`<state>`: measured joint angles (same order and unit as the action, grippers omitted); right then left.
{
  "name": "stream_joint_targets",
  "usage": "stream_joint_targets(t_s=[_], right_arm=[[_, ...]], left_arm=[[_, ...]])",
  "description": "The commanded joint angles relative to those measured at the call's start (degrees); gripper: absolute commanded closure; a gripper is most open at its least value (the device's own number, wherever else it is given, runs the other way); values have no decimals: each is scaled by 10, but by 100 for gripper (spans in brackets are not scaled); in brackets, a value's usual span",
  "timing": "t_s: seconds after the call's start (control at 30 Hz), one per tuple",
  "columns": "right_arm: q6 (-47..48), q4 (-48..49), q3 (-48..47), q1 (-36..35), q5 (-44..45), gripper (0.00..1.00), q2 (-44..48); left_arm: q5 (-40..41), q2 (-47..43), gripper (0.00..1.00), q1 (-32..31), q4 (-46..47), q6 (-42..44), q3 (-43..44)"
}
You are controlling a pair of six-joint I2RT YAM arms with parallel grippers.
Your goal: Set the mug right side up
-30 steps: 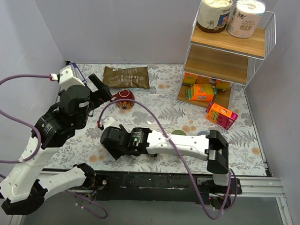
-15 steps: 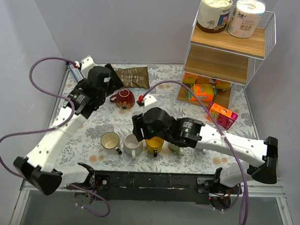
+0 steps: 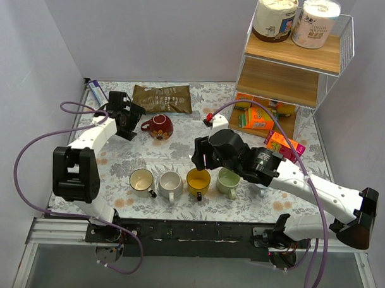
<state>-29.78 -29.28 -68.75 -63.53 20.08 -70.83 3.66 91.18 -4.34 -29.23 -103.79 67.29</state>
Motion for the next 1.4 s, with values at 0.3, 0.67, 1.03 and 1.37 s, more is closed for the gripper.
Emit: stream_joint_targets(t_s=[0.3,0.67,1.03,1.37], right_arm=[[17,31,56,70,-39,34,61],[13,41,72,81,-69,35,52],[2,36,78,81,-72,37,63],[-5,44,85,81,-86,39,65]], left_arm=[[-36,121,10,2,83,-35,94],[-56,109,10,0,193,154,56],[-119,113,19,0,289,183,-22],[-175,30,28,-2,356,163,-145]])
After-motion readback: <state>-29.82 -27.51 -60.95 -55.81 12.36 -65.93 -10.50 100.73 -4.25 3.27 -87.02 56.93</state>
